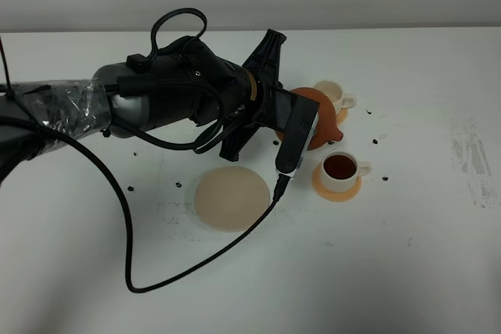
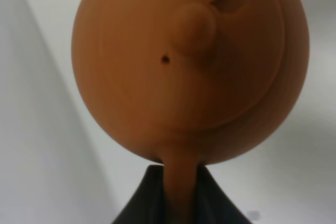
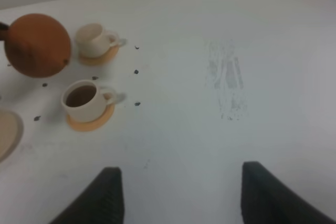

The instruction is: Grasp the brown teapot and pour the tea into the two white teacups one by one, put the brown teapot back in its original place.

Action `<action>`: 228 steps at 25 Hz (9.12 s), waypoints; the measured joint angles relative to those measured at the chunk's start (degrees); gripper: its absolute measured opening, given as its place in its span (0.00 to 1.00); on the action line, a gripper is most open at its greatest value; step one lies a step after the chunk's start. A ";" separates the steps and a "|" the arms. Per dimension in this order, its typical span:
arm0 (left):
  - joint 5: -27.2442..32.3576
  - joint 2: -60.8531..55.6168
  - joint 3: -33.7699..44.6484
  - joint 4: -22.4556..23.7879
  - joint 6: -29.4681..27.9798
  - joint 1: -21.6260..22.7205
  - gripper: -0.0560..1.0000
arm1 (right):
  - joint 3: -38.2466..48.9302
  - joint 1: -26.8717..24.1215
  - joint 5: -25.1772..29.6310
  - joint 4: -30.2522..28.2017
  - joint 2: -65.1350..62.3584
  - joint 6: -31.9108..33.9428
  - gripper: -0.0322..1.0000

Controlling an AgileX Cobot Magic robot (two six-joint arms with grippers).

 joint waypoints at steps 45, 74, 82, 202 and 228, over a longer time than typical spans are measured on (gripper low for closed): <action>6.81 -3.32 14.22 -27.43 -3.52 -5.19 0.17 | 0.00 0.00 0.00 0.00 0.00 0.00 0.53; 8.99 4.56 -10.56 -25.38 -6.17 10.19 0.17 | 0.00 0.00 0.00 0.00 0.00 0.00 0.53; 13.59 13.66 -24.15 -21.60 -6.56 12.10 0.17 | 0.00 0.00 0.00 0.00 0.00 0.00 0.53; -3.28 19.33 -25.66 35.80 -5.04 3.21 0.17 | 0.00 0.00 0.00 0.00 0.00 0.00 0.53; -5.87 20.70 -25.66 40.92 -4.38 3.21 0.17 | 0.00 0.00 0.00 0.00 0.00 0.00 0.53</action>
